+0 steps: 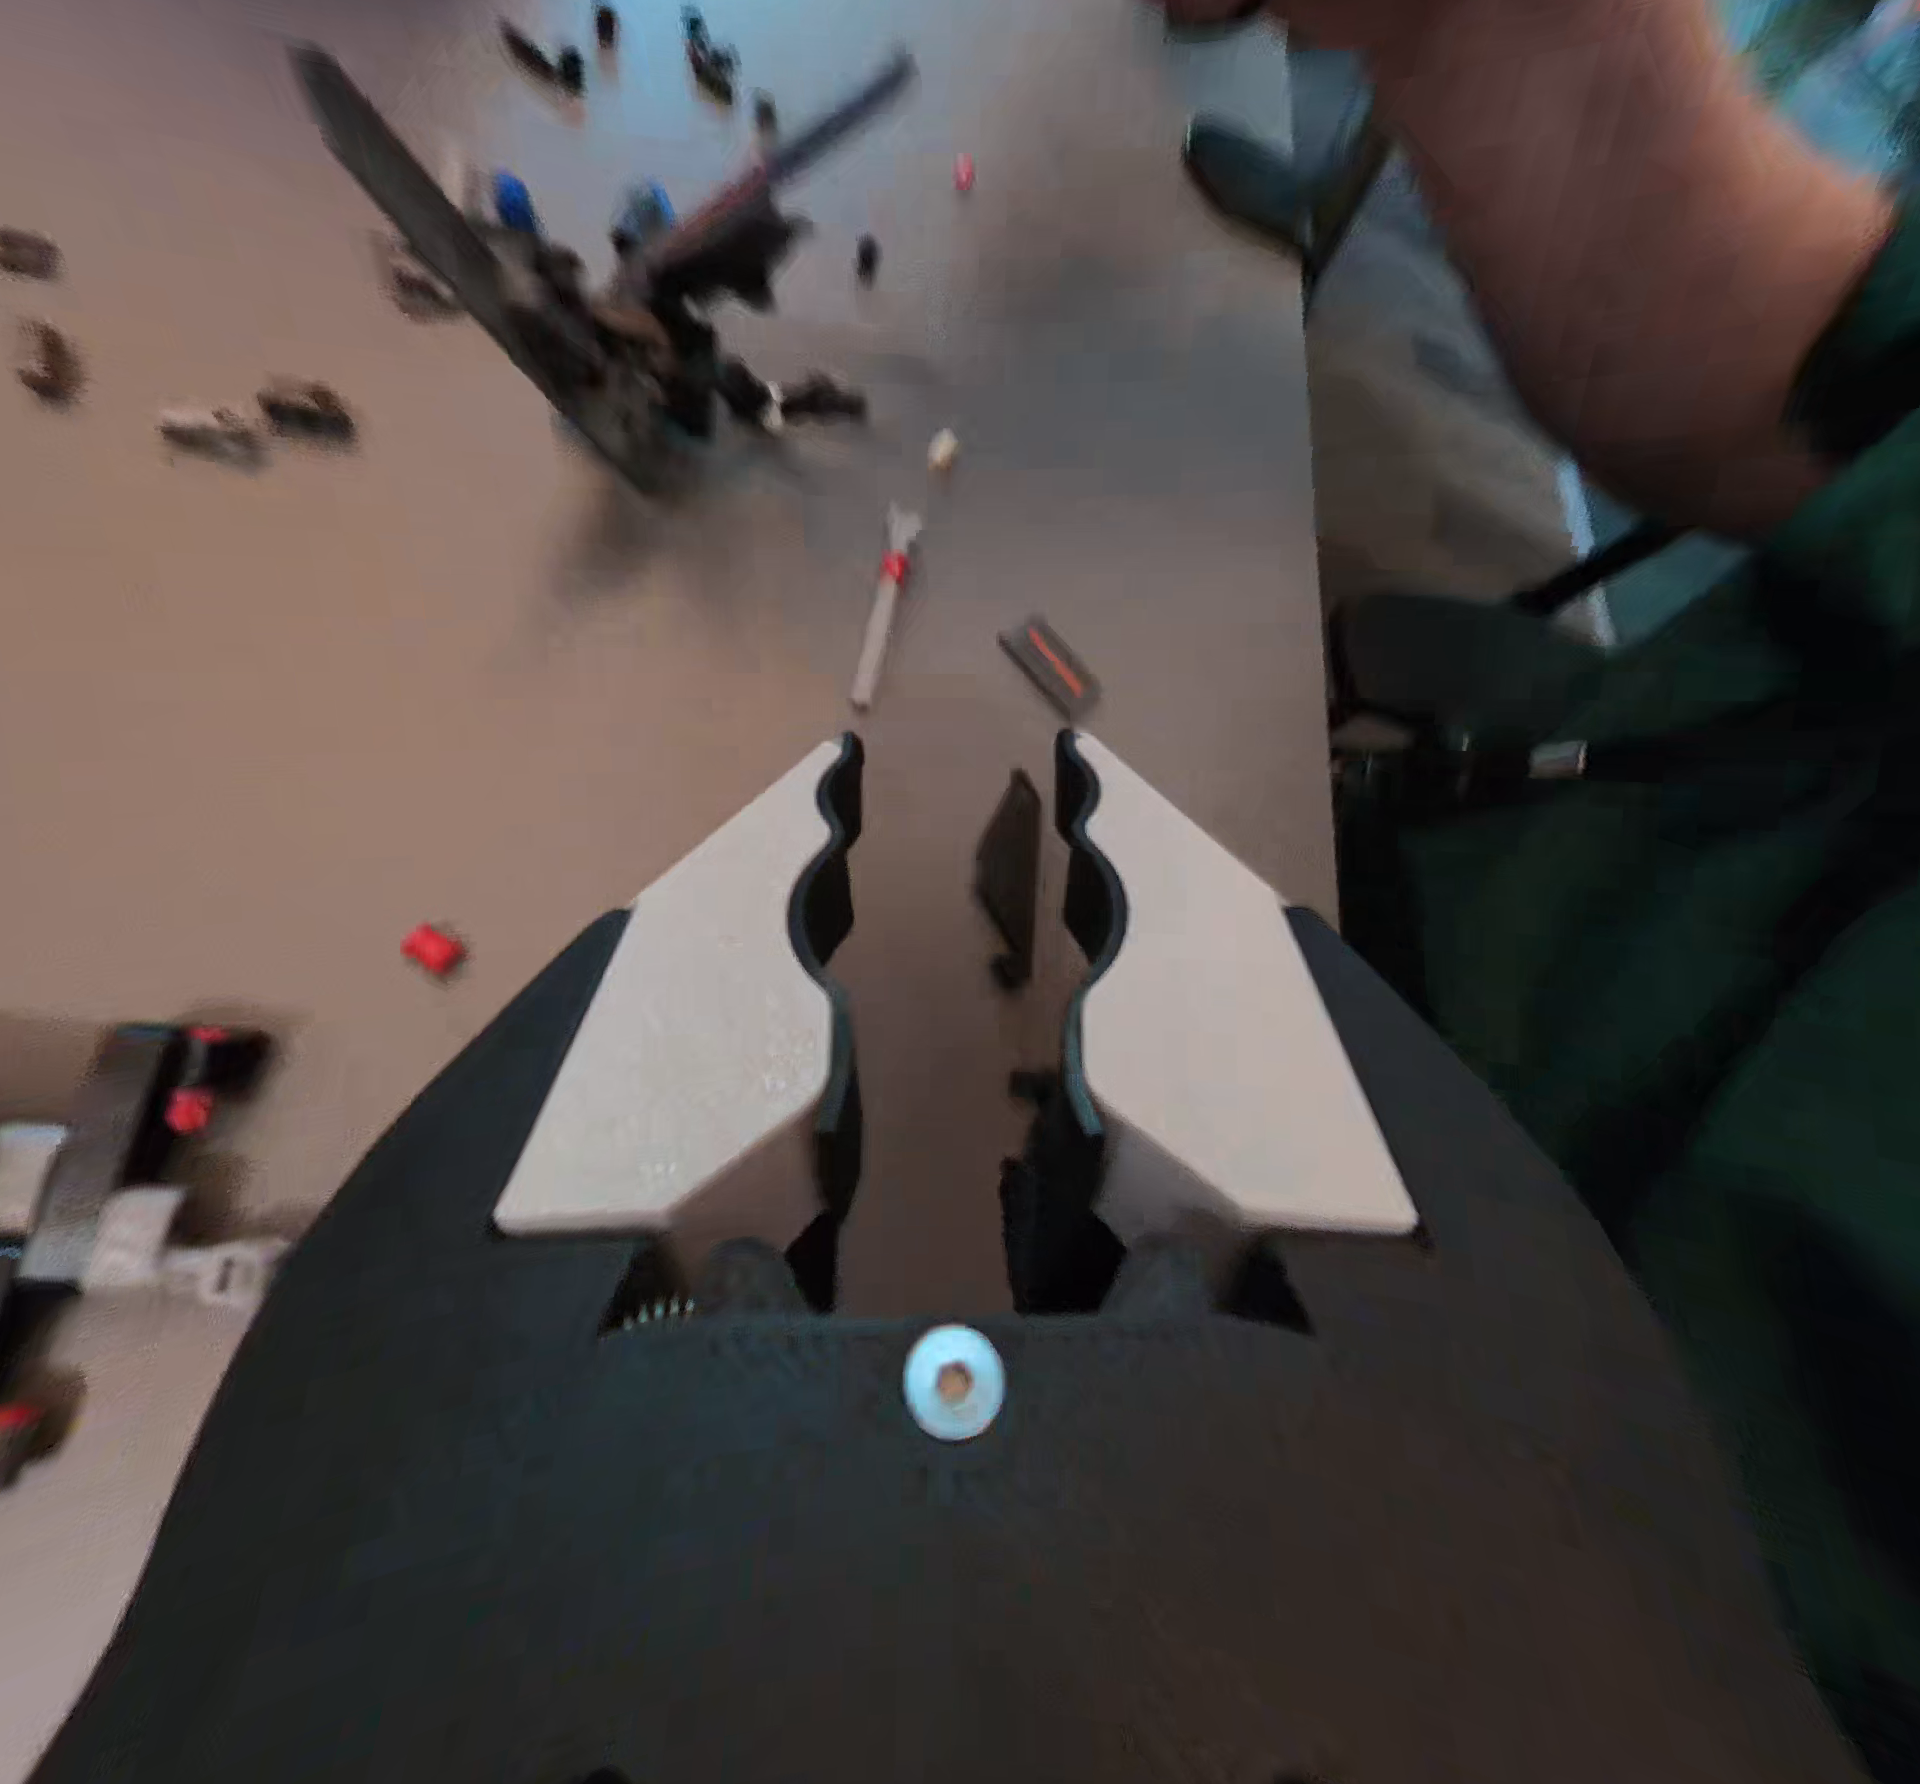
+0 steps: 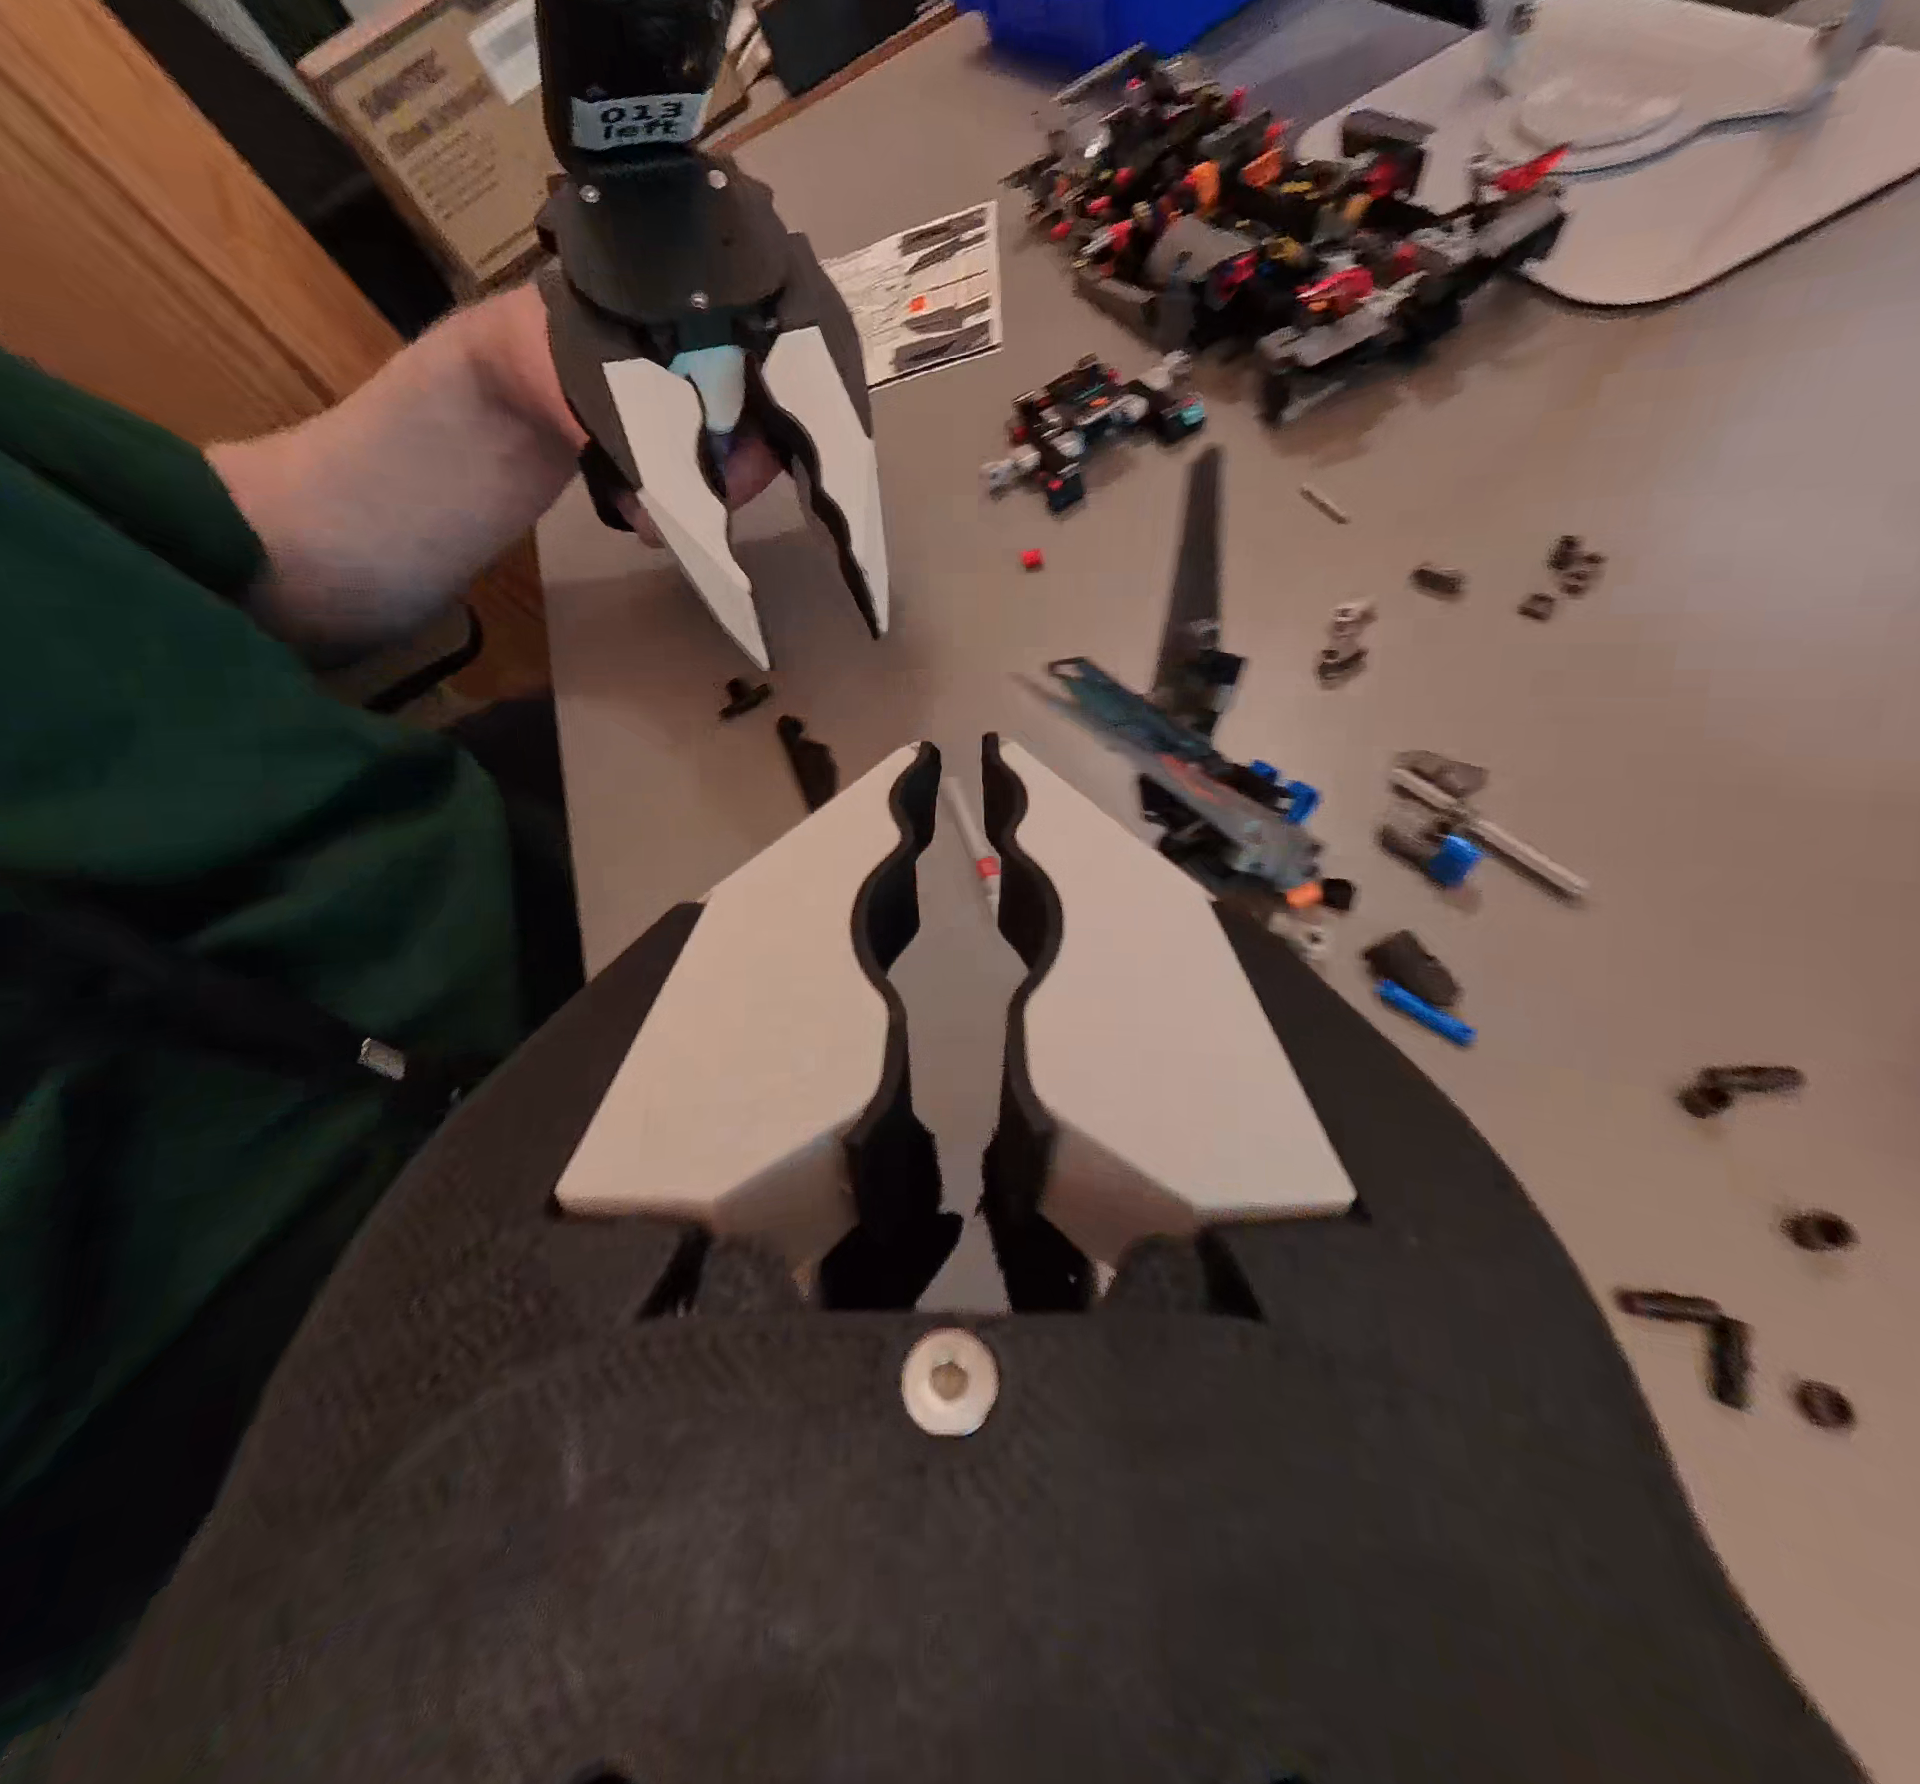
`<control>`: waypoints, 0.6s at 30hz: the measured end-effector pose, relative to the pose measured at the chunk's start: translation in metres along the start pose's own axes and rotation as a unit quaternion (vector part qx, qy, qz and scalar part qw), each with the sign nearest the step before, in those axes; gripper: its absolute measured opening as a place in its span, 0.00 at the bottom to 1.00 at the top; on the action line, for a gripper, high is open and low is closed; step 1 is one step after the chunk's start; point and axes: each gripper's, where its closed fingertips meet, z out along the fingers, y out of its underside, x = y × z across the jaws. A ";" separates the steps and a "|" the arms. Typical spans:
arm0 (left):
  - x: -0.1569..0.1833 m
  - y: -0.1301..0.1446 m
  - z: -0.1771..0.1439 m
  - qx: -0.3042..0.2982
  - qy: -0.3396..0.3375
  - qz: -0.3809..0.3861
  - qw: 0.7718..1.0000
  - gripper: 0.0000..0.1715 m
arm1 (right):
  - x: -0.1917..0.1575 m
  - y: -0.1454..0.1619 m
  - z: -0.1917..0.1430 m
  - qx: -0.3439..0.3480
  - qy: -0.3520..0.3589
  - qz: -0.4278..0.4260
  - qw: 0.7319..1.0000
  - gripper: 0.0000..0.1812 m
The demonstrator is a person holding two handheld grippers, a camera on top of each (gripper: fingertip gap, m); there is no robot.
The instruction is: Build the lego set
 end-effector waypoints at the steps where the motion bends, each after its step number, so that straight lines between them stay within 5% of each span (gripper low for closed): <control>1: 0.005 0.013 0.002 -0.031 -0.011 0.013 0.999 0.21 | -0.012 0.001 0.005 -0.005 -0.006 -0.007 1.000 0.03; 7: 0.014 0.061 0.012 -0.121 -0.068 0.050 0.989 0.19 | -0.053 0.009 0.038 -0.020 -0.030 -0.010 0.999 0.02; 11: 0.014 0.064 0.018 -0.119 -0.097 0.095 0.984 0.04 | -0.059 0.013 0.049 -0.019 -0.032 0.004 0.999 0.01; 18: 0.004 0.050 0.015 -0.084 -0.153 0.147 0.974 0.03 | -0.057 0.016 0.048 -0.013 -0.005 0.038 0.999 0.03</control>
